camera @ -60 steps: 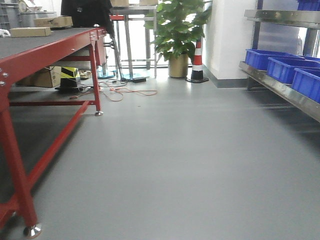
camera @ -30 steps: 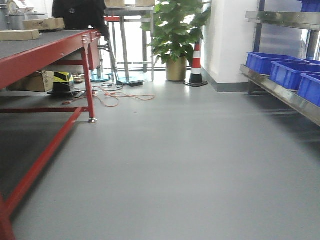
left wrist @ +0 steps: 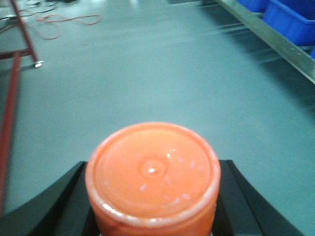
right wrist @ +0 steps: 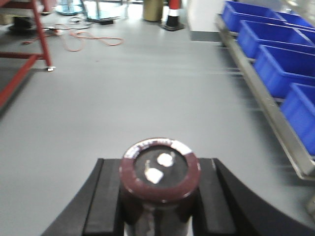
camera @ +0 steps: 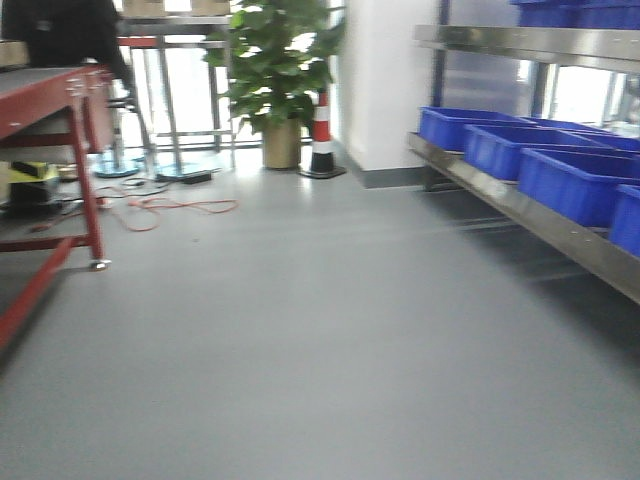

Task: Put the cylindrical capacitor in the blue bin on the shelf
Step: 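Drive the base away from the table toward the blue-bin shelf, then drive along the shelf and bring both grippers over the blue bins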

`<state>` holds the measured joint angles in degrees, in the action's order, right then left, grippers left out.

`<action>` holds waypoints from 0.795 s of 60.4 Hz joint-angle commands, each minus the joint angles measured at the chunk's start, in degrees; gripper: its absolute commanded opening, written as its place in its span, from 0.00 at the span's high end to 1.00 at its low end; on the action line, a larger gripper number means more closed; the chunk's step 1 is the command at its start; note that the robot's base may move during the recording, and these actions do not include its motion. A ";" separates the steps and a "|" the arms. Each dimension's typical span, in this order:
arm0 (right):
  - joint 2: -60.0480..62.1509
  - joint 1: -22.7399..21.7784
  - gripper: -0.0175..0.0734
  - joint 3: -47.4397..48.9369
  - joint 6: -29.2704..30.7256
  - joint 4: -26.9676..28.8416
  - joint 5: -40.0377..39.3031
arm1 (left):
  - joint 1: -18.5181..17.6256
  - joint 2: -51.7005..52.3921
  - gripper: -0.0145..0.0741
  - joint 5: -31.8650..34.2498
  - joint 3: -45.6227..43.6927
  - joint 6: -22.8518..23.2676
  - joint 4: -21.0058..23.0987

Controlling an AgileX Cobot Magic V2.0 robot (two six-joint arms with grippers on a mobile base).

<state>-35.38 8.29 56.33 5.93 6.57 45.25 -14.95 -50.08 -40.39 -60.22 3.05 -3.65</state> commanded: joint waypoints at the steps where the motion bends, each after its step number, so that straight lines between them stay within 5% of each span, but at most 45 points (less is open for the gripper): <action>1: 0.16 0.14 0.92 0.40 -0.04 -0.30 -1.22 | -0.37 0.19 0.96 1.35 -0.01 -0.03 0.29; 48: 0.16 0.14 0.92 0.40 -0.04 -0.30 -1.22 | -0.37 0.19 0.96 1.35 -0.01 -0.03 0.29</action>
<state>-35.38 8.29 56.33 5.93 6.57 45.25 -14.95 -50.08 -40.39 -60.22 3.05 -3.65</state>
